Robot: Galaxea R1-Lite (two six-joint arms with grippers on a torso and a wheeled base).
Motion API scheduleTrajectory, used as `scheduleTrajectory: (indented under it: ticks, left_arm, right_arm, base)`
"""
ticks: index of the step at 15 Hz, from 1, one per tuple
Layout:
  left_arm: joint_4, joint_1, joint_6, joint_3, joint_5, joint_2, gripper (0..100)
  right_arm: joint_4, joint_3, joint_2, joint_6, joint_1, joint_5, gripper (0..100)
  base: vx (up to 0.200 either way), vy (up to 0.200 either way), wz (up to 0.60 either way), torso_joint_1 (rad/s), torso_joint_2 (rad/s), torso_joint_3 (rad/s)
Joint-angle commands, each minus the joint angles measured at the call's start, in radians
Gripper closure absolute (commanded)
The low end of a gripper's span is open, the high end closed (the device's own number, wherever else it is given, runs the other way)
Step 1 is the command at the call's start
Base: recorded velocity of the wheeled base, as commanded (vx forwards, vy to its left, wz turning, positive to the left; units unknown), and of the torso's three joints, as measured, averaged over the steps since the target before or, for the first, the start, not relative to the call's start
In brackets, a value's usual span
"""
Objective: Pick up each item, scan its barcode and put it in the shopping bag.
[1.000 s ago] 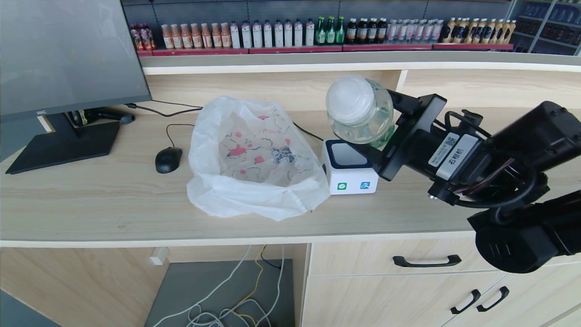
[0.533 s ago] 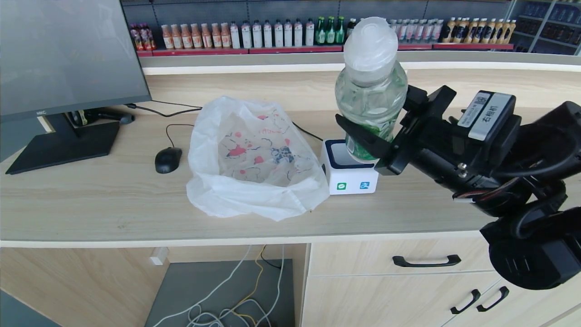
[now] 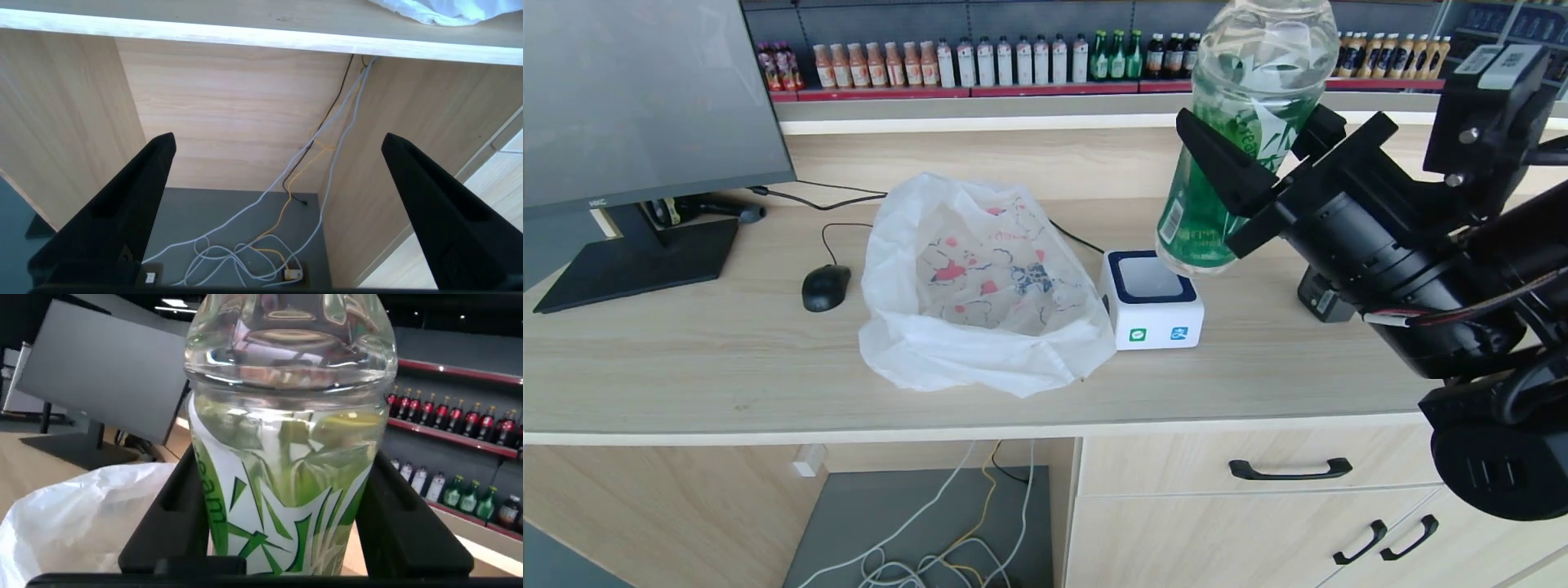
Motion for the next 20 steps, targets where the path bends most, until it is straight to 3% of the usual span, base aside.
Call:
scheduleTrajectory:
  ticks: [1,8,15,20]
  left_arm:
    - [0.000,-0.001,0.000,0.000,0.000,0.000,0]
    - [0.000,0.001,0.000,0.000,0.000,0.000,0]
    - [0.000,-0.001,0.000,0.000,0.000,0.000,0]
    - [0.000,-0.001,0.001,0.000,0.000,0.000,0]
  right_arm:
    - [-0.001,0.004,0.004,0.047,0.004,-0.063,100]
    - [-0.001,-0.016,0.036,0.122,0.014,-0.204,100]
    - [-0.001,-0.015,0.065,0.139,0.050,-0.210,100]
    - [-0.001,-0.013,0.065,0.165,0.048,-0.210,100]
  base:
    - [0.000,0.000,0.00,0.000,0.00,0.000]
    - [0.000,0.000,0.00,0.000,0.00,0.000]
    - [0.000,0.000,0.00,0.000,0.00,0.000]
    - [0.000,0.200,0.00,-0.001,0.00,0.003]
